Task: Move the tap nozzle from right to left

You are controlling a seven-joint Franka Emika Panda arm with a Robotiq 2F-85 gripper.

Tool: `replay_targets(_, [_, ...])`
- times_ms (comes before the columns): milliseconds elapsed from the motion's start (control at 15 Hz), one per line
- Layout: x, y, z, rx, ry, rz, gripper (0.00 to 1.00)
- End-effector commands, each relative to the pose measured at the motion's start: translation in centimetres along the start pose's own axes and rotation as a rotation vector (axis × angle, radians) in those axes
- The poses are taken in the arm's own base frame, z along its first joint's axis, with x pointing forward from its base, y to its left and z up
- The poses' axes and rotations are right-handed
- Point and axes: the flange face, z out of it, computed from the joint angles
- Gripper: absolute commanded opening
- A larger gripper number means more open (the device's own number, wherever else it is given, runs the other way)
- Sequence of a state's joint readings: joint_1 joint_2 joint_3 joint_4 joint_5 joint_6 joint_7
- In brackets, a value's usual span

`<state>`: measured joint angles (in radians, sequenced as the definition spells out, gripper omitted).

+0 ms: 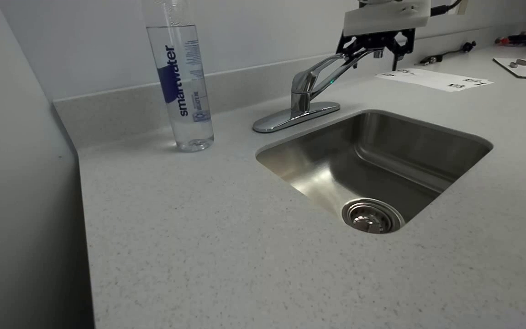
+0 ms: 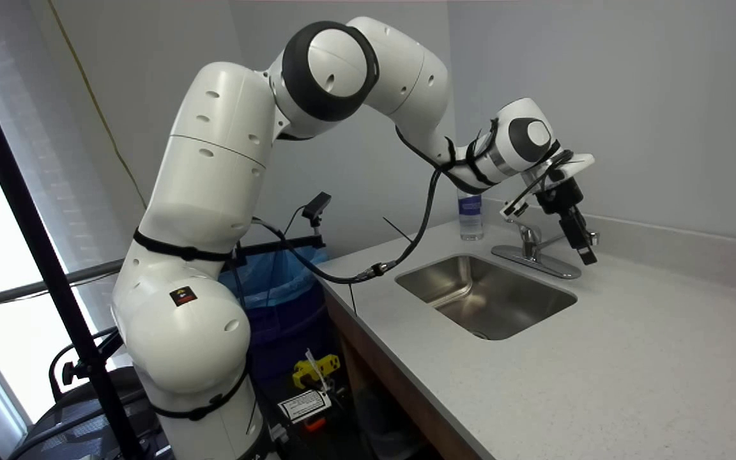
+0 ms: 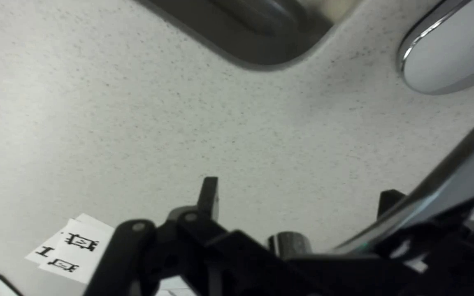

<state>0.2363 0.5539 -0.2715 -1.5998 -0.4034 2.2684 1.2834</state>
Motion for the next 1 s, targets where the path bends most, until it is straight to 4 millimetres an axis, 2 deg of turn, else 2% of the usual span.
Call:
replay_targets(0, [-1.4,3.0,0.3,-0.145,0.013,0.113,1.00])
replay_targets(400, [-2.4,4.4,-0.9,-0.302,-0.006,0.183,1.00])
replay_targets(933, [-4.6,4.8,-1.9,-0.348,-0.133,0.007,1.00])
